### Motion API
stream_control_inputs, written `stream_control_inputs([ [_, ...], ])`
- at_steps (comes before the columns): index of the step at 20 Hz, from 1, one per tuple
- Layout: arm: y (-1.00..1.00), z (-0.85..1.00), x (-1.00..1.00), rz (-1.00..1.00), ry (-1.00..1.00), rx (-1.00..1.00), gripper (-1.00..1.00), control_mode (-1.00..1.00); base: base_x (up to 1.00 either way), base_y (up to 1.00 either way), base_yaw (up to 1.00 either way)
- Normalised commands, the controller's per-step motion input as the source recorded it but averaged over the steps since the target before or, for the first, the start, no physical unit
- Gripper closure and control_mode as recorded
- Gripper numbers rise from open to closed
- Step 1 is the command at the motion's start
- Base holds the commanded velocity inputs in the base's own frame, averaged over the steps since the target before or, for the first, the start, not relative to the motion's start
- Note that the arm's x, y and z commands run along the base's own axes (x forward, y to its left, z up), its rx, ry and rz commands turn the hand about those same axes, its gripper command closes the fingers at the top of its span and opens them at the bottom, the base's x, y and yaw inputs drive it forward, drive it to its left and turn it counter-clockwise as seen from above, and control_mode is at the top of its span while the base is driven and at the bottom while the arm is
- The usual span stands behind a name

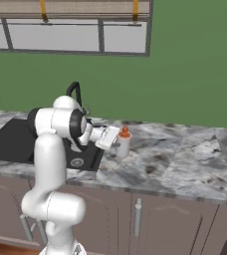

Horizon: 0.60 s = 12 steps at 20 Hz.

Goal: Restock the sink supplies by placing the sponge and soap dispenser on the counter and next to the sink. Make sure the soap dispenser is upright.

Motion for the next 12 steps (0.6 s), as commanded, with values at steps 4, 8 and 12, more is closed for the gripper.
stream_control_inputs([
  [4,0.0,-0.15,0.53,0.16,0.19,0.0,1.0,-1.0,0.0,0.0,0.0],
  [8,0.02,-0.35,0.39,0.15,0.05,0.0,1.0,-1.0,0.0,0.0,0.0],
  [12,0.22,-0.51,-0.04,0.04,-0.14,0.0,1.0,-1.0,0.0,0.0,0.0],
])
